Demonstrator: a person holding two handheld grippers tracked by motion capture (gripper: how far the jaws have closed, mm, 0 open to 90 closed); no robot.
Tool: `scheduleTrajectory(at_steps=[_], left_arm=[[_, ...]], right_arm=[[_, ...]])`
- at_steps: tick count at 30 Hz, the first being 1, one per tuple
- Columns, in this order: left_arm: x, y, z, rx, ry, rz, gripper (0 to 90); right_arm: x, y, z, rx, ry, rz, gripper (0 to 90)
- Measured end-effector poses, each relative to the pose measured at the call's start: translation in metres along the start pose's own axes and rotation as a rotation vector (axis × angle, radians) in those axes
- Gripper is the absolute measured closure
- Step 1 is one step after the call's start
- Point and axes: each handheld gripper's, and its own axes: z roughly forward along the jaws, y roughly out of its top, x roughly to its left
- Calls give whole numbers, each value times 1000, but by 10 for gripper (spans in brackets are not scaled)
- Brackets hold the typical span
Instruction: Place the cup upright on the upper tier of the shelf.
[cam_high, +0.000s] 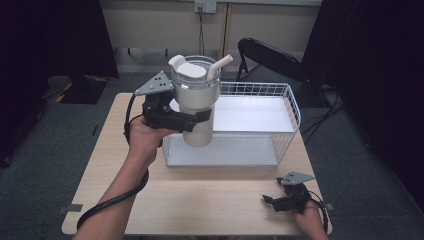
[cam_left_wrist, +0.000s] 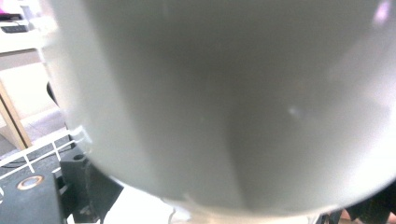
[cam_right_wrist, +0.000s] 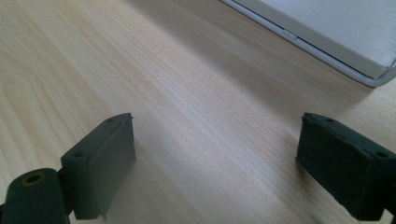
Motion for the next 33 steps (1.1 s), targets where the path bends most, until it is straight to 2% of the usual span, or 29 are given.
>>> scheduleTrajectory(at_steps=[5,10,14,21,29,33], left_arm=[[1,6,2,1,4,7,99],[6,10,7,-3,8,-7,99],[9,13,10,10,24,1,99],[17,19,16,0,40,-18,99],[23,22,26,13,70,-12,99],[26,22,30,2,76,-21,99]], right_arm=[[0,0,0,0,0,0,107],[0,0,0,0,0,0,107],[0,0,0,1,0,0,107],[0,0,0,0,0,0,107],[0,0,0,1,0,0,107],[0,0,0,0,0,0,107]])
